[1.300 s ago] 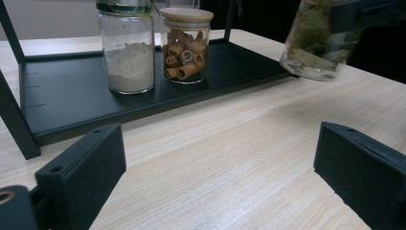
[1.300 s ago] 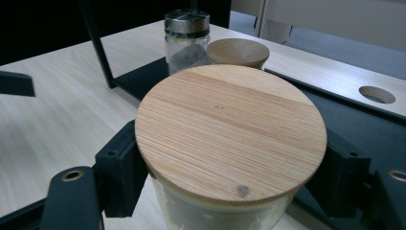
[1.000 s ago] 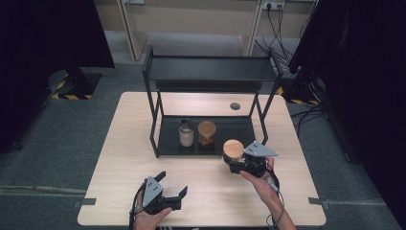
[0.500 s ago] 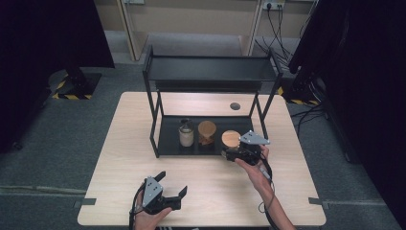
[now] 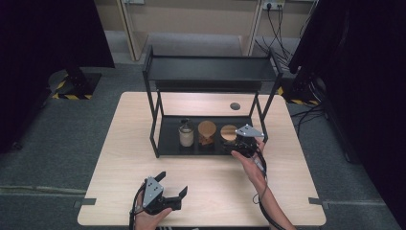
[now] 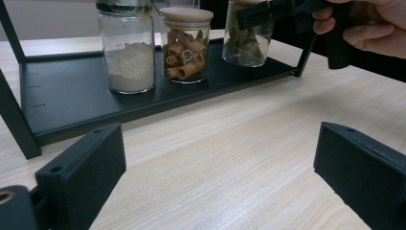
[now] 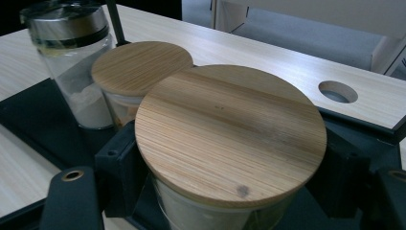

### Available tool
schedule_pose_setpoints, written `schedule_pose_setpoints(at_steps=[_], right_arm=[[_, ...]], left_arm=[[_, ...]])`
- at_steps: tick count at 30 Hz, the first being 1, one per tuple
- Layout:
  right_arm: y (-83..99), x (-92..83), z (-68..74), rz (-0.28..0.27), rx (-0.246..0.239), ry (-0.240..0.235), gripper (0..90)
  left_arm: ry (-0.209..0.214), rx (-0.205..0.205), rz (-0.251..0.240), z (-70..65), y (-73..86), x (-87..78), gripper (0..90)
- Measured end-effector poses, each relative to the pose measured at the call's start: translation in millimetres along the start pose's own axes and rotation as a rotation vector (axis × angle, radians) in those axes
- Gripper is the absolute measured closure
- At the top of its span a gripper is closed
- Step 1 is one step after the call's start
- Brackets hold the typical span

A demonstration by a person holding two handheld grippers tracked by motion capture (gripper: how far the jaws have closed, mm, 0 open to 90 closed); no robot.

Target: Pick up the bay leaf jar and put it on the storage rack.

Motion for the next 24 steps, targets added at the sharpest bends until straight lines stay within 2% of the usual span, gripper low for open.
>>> schedule_pose_setpoints(at_steps=[6,9,15,18,24], right_arm=[[-3.2,10.1,2.3,0.018,-0.003,0.026,25.7],[-2.2,15.2,2.0,0.021,0.010,0.032,25.7],[-2.5,22.3,3.6,0.024,0.005,0.040,25.7],[-1.8,25.5,1.2,0.028,0.032,0.033,25.7],[-0.1,30.4,0.8,0.046,0.034,0.046,25.7]], left_arm=[[0.001,0.000,0.000,0.1,-0.1,-0.1,2.9],[0.001,0.001,0.000,0.0,-0.1,-0.3,2.9],[0.000,0.000,0.000,0.3,-0.1,-0.4,2.9],[0.000,0.000,-0.001,0.0,-0.1,-0.5,2.9],[0.001,-0.001,0.000,0.2,0.0,-0.2,2.9]])
Point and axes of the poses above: each handheld gripper's, and its own axes: x roughly forward along the jaws, y roughly out of its underside, z roughly to its left, the point moved 2 cm from there along x, roughly forward along the jaws, and after that the axes turned 7 degrees about y, right-handed, at the moved point
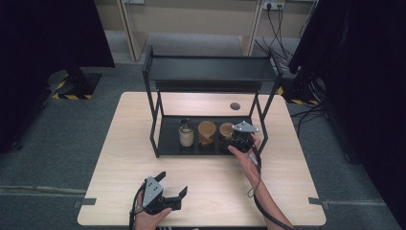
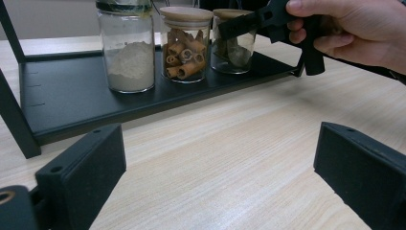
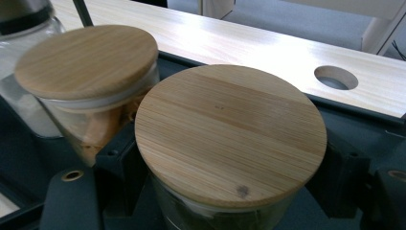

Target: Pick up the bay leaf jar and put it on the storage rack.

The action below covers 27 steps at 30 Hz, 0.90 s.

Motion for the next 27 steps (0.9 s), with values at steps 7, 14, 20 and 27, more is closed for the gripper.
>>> schedule_pose_setpoints(at_steps=[7,14,20,27], right_arm=[[0.8,2.2,-2.8,0.001,0.009,-0.017,24.5],[-5.1,-8.5,3.0,0.001,0.045,-0.002,8.3],[-9.1,-20.2,9.2,-0.002,0.065,0.015,4.0],[-9.2,-30.0,6.4,-0.004,0.105,0.019,4.0]], left_arm=[[0.001,0.000,-0.001,-0.1,0.0,0.0,2.9],[0.002,0.000,-0.002,-0.4,0.1,-0.2,2.9],[0.003,0.002,-0.002,-1.1,0.2,-0.2,2.9],[0.004,0.004,0.001,-1.2,0.1,0.1,2.9]])
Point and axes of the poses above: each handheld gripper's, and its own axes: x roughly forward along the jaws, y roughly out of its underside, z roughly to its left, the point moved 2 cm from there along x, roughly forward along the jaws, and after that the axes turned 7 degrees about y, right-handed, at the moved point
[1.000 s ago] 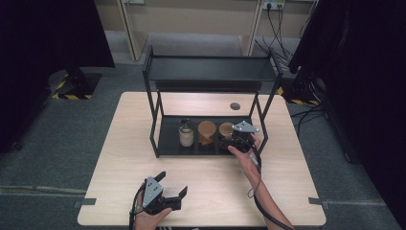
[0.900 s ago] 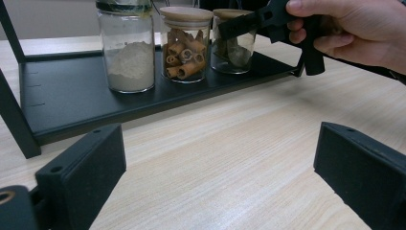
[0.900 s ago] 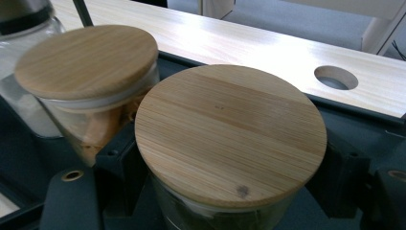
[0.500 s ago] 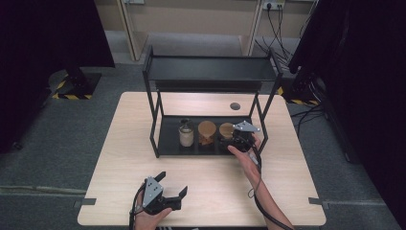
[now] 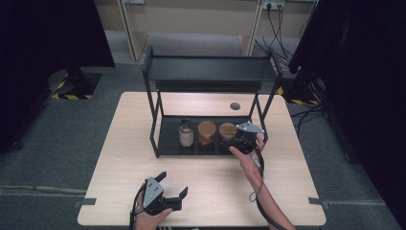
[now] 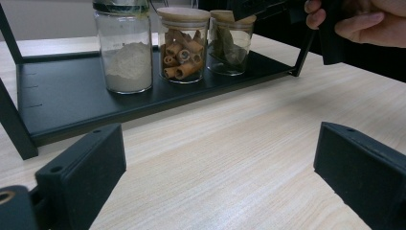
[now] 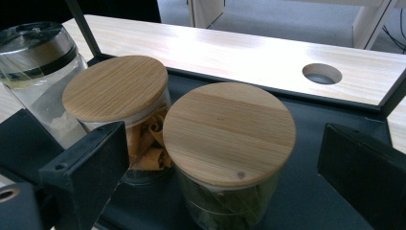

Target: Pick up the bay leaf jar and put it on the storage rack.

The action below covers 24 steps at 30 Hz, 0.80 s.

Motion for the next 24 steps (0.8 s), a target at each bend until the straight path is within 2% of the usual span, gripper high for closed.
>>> schedule_pose_setpoints(at_steps=[8,24], right_arm=[[5.1,-13.7,-1.4,-0.028,-0.002,-0.009,4.0],[22.0,-39.7,-5.1,-0.080,-0.024,-0.080,3.9]], left_arm=[[-0.002,-0.001,0.000,0.0,0.1,0.0,2.9],[-0.004,-0.001,0.000,-0.3,0.2,0.1,2.9]])
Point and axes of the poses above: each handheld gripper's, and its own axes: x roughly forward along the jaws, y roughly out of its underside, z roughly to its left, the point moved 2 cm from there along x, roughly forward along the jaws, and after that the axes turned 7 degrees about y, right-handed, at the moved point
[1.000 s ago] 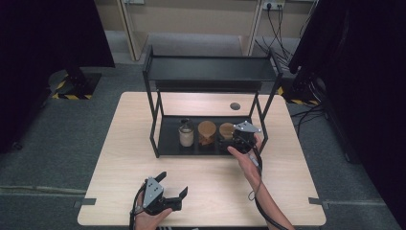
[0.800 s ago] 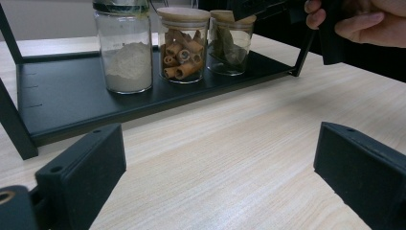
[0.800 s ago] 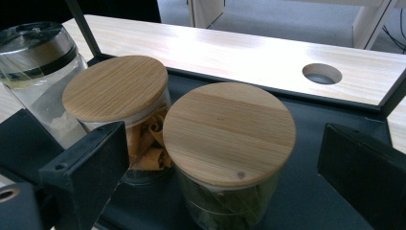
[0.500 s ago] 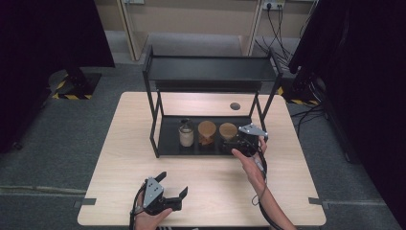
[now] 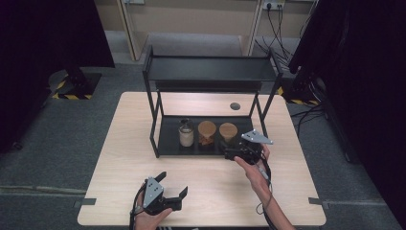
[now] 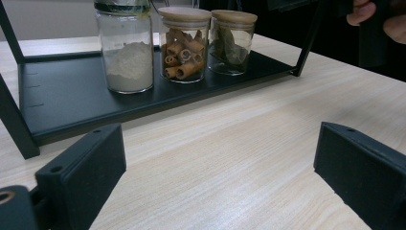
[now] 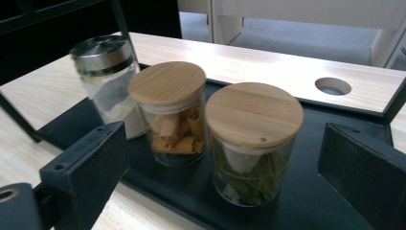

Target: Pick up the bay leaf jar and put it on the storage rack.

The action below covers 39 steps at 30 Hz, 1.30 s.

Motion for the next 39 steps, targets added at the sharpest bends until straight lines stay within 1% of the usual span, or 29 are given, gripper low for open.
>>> schedule_pose_setpoints(at_steps=[4,9,25,28,35,39], right_arm=[[3.7,-6.1,1.0,-0.008,-0.002,-0.022,3.9],[7.3,-14.5,3.1,-0.029,-0.003,-0.035,3.9],[25.6,-36.5,8.8,-0.045,-0.019,-0.097,3.7],[30.0,-39.9,11.2,-0.056,-0.022,-0.111,3.5],[41.1,-44.7,18.2,-0.061,-0.039,-0.143,3.3],[45.9,-47.1,20.1,-0.065,-0.033,-0.160,3.0]], left_arm=[[0.000,0.001,0.001,-0.4,0.1,0.1,2.9],[-0.001,0.000,0.001,-0.1,0.1,0.2,2.9],[-0.002,-0.003,-0.003,0.2,0.2,0.0,2.9],[-0.001,-0.003,-0.003,0.5,0.1,-0.1,2.9],[-0.003,-0.005,-0.006,1.4,-0.3,-0.9,2.9],[-0.002,-0.004,-0.006,1.3,-0.2,-0.6,2.9]])
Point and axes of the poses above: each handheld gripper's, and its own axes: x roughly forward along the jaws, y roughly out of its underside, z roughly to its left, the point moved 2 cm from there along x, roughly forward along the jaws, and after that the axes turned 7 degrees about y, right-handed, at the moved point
